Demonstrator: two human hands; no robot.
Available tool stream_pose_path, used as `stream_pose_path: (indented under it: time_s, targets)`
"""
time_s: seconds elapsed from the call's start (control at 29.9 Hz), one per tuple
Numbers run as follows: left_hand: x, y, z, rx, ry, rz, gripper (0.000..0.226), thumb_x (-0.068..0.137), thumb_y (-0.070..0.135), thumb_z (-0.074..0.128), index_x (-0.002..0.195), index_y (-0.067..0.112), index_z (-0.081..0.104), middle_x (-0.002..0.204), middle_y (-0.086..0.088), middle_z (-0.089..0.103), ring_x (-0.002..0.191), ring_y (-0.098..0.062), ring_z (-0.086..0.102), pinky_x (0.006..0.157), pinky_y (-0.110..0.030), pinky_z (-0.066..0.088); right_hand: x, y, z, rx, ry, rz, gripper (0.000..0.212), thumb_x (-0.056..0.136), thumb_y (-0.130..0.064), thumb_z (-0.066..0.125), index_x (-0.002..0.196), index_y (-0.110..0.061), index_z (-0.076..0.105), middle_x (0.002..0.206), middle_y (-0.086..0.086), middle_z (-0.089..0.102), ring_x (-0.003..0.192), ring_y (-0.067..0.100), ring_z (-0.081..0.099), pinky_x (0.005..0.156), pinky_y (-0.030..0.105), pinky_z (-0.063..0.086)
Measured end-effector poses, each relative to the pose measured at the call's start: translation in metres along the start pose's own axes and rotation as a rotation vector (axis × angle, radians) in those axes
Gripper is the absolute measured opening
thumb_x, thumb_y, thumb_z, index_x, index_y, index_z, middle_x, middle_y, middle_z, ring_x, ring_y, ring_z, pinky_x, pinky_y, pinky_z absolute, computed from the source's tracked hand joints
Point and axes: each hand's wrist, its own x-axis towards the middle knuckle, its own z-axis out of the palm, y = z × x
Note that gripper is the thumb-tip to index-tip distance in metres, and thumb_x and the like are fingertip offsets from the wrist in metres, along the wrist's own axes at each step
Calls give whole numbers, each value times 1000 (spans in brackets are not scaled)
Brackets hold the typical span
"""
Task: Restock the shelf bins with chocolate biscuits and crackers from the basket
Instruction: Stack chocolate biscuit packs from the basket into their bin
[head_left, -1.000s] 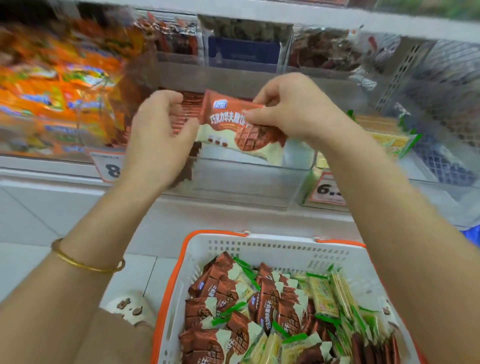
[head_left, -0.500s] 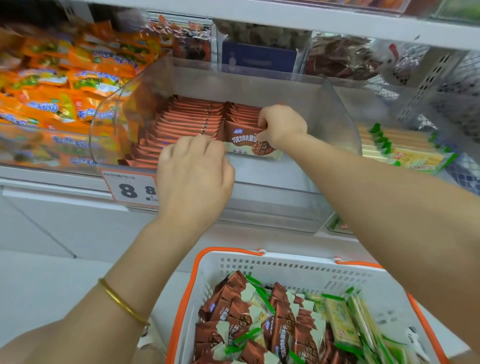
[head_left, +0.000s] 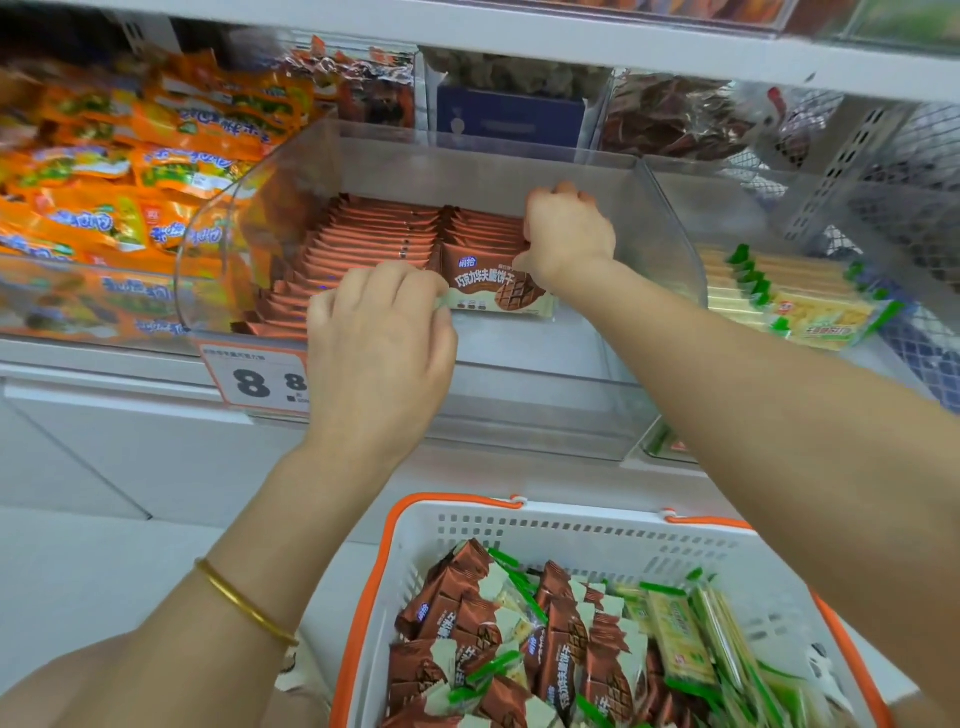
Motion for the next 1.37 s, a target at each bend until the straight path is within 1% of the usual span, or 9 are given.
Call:
stream_pose_path:
  time_s: [0.17, 0.3, 0.4, 0.5, 0.7, 0.97, 1.14, 1.27, 1.37]
  targets:
    - [-19, 18, -28, -16, 58, 195, 19, 90, 18, 46, 86, 9, 62, 82, -7, 58, 78, -31, 49, 69, -37, 27, -61, -2, -40, 359, 128, -130, 15, 83, -9, 61, 89, -21, 54, 99, 1, 50, 87, 19, 52, 78, 34, 45]
    - [-48, 24, -27, -13, -167, 266, 26, 88, 22, 43, 76, 8, 61, 72, -7, 56, 71, -32, 51, 60, -40, 38, -161, 11, -58, 719, 117, -232, 20, 77, -10, 67, 80, -24, 53, 75, -9, 49, 65, 2, 45, 65, 20, 39]
    - [-73, 20, -10, 31, -436, 354, 31, 85, 27, 37, 71, 12, 60, 66, -6, 58, 68, -32, 56, 55, -36, 43, -210, 27, -8, 764, -261, -160, 13, 82, -8, 65, 81, -19, 60, 67, -10, 53, 60, 1, 50, 60, 19, 40]
    - [-90, 19, 7, 136, -711, 369, 29, 93, 28, 35, 89, 15, 61, 87, -4, 62, 87, -28, 59, 66, -33, 45, -230, 39, 80, 540, -622, -114, 9, 89, -9, 58, 93, -10, 66, 89, 4, 67, 83, 18, 62, 68, 25, 41]
    - [-95, 20, 27, 236, -856, 372, 28, 98, 31, 36, 113, 18, 57, 108, -3, 60, 103, -24, 55, 78, -33, 45, -265, 29, 197, 343, -945, -113, 44, 92, -22, 60, 132, -10, 47, 132, 11, 52, 121, 27, 50, 99, 37, 43]
    - [-95, 17, 30, 218, -950, 331, 31, 99, 32, 36, 120, 20, 55, 114, -3, 60, 106, -22, 54, 83, -35, 48, -273, 20, 216, 242, -836, -109, 18, 90, -25, 63, 100, -14, 54, 115, 10, 53, 113, 27, 44, 92, 40, 44]
    - [-93, 14, 30, 205, -988, 293, 33, 99, 35, 37, 123, 20, 54, 118, -2, 60, 110, -22, 53, 87, -37, 48, -264, 41, 207, 575, -825, -19, 18, 88, -11, 63, 80, -11, 47, 85, 2, 53, 84, 21, 52, 63, 23, 38]
    - [-89, 10, 31, 162, -1042, 226, 34, 97, 38, 42, 125, 20, 52, 121, -1, 58, 113, -21, 51, 89, -36, 48, -250, 67, 164, 803, -730, 53, 17, 92, -6, 58, 81, -10, 45, 78, -3, 50, 78, 18, 51, 64, 24, 41]
    - [-86, 9, 30, 90, -1127, 150, 40, 95, 40, 49, 131, 21, 48, 129, -1, 53, 117, -19, 48, 94, -38, 45, -247, 84, 126, 1011, -635, 211, 21, 92, -4, 57, 78, -9, 43, 64, 14, 45, 58, 12, 42, 52, 17, 34]
